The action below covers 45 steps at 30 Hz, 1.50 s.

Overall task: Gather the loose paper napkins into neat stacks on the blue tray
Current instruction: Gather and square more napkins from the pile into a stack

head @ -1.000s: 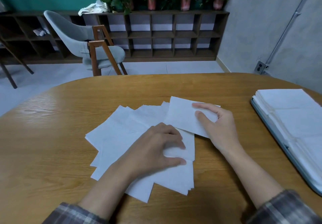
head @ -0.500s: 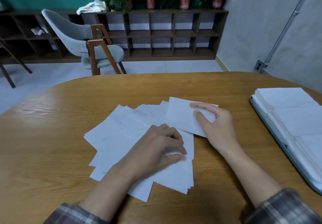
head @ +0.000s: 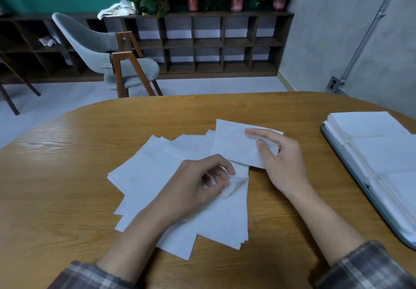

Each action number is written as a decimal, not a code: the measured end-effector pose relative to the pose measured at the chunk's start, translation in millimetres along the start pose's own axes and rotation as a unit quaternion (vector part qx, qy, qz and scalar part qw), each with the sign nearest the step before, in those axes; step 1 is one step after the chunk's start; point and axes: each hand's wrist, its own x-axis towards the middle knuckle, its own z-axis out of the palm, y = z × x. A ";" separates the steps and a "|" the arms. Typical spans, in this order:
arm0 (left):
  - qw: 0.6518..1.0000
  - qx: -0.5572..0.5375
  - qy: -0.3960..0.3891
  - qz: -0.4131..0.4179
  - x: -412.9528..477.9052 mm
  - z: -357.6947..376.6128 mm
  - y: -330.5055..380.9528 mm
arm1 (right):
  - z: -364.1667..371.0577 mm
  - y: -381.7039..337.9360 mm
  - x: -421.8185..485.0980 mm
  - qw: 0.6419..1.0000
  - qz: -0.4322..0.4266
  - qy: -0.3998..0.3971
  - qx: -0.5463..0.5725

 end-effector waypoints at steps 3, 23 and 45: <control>0.999 0.028 -0.023 0.027 -0.5 0.6 0.1 | 1.3 0.0 -1.1 1.000 0.000 0.000 -0.003; 0.997 0.000 -0.035 -0.075 -1.4 1.0 7.1 | -0.9 -5.0 -2.3 1.000 0.001 -0.002 -0.010; 0.998 -0.043 0.047 0.013 -1.7 -5.7 16.9 | -5.9 -11.4 0.2 0.999 -0.028 -0.026 -0.005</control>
